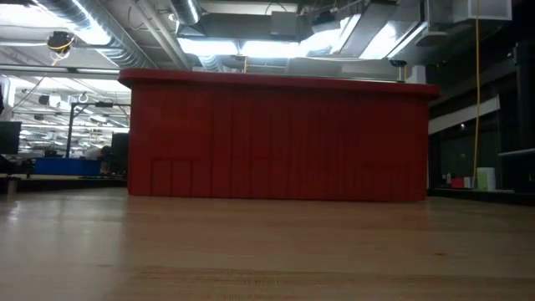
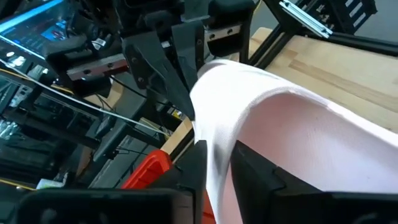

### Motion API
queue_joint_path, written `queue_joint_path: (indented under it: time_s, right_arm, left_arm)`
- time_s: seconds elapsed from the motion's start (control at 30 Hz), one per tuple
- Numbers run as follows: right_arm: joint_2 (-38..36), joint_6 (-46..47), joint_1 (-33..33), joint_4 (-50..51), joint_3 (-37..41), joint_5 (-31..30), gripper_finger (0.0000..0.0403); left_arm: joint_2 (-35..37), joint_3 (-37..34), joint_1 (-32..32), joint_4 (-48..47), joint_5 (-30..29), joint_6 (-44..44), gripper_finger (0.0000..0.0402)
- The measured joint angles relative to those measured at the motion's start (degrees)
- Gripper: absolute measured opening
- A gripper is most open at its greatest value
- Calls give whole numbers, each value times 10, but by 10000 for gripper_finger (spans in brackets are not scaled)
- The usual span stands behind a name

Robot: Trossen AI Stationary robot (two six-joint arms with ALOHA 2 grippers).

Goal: Pick and place slides into bin
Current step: Put the pink slide into the bin

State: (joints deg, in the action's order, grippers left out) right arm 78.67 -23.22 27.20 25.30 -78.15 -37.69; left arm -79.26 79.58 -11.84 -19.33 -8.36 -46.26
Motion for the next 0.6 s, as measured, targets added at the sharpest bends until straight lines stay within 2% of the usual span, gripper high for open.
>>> queue_joint_path:
  time_s: [0.17, 0.5, 0.6]
  right_arm:
    - [0, 0, 0, -1, 0, 0, 2]
    - [0, 2, 0, -3, 0, 0, 2]
    - [0, 2, 0, -4, 0, 0, 2]
  left_arm:
    - [0, 0, 0, -12, 0, 5, 43]
    - [0, 0, 0, -16, -13, 11, 40]
    - [0, 0, 0, -19, -14, -13, 16]
